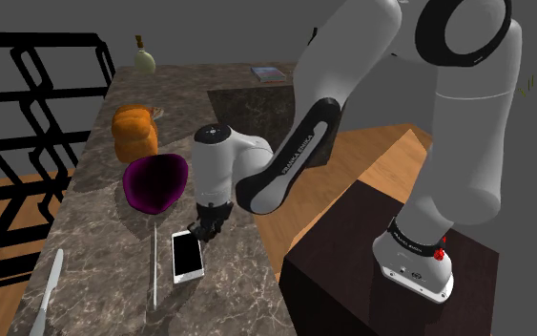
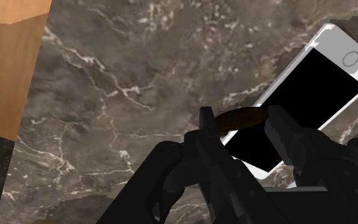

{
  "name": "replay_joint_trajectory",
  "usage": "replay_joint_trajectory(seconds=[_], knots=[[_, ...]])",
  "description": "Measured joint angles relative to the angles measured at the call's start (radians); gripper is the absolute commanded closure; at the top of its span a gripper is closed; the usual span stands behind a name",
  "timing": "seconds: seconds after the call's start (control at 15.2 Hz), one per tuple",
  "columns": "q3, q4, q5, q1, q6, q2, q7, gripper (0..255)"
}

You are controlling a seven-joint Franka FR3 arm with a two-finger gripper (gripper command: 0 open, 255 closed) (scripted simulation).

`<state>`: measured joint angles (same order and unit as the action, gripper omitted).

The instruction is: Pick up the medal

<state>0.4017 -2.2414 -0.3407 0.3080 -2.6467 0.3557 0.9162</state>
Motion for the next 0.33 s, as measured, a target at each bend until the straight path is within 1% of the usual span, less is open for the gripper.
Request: replay_joint_trajectory(seconds=[0.33], knots=[[0.031, -0.003, 0.049, -0.024, 0.047, -0.055, -0.037, 255]])
